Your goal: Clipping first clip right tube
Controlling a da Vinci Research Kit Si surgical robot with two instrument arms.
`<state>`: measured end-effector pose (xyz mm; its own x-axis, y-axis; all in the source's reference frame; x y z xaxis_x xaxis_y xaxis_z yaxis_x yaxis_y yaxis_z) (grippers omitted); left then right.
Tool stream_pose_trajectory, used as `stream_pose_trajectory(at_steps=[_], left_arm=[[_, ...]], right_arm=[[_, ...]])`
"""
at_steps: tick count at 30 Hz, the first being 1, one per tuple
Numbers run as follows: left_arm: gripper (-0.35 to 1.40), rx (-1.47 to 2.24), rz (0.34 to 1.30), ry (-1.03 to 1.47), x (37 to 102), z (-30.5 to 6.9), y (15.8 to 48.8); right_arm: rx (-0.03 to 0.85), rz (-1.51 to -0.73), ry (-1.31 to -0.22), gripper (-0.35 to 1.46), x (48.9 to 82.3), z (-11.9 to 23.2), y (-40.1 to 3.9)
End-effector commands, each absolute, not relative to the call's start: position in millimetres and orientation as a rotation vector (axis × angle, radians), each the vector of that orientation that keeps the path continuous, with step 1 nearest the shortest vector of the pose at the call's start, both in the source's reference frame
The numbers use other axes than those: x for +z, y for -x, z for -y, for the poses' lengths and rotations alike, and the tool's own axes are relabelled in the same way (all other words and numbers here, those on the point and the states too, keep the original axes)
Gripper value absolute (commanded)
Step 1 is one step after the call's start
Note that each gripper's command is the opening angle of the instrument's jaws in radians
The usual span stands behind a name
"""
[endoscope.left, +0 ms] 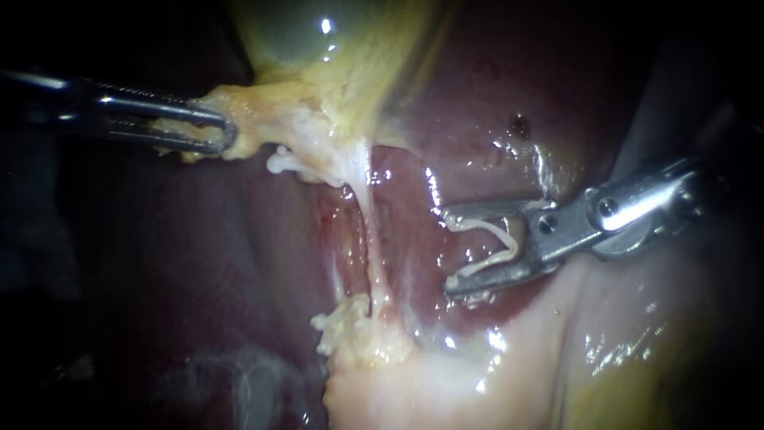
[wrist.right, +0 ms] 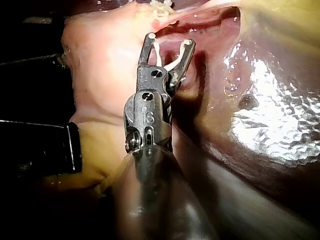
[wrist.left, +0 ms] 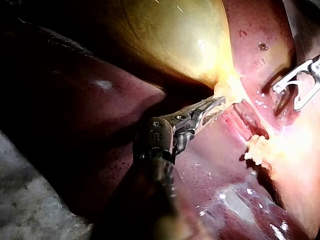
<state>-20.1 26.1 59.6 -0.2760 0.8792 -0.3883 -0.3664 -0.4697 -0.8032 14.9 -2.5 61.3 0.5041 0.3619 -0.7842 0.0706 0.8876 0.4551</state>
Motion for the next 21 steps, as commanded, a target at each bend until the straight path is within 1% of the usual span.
stream_pose_trajectory(at_steps=[1, 11, 15, 21], left_arm=[[-0.35, 1.858, 0.746, 1.079, 59.6, -26.0, 20.1], [-0.35, 1.86, 0.752, 1.079, 59.7, -25.7, 20.4], [-0.35, 1.86, 0.751, 1.079, 59.7, -25.7, 20.4], [-0.35, 1.86, 0.75, 1.079, 59.7, -25.6, 20.5]], right_arm=[[0.194, -1.033, -0.478, 0.5, 61.6, 2.8, -15.1], [0.323, -1.0, -0.595, 0.48, 64.9, 5.1, -17.5], [0.384, -0.995, -0.637, 0.48, 66.6, 5.7, -18.7], [0.445, -1.002, -0.692, 0.47, 68.7, 6.2, -20.5]])
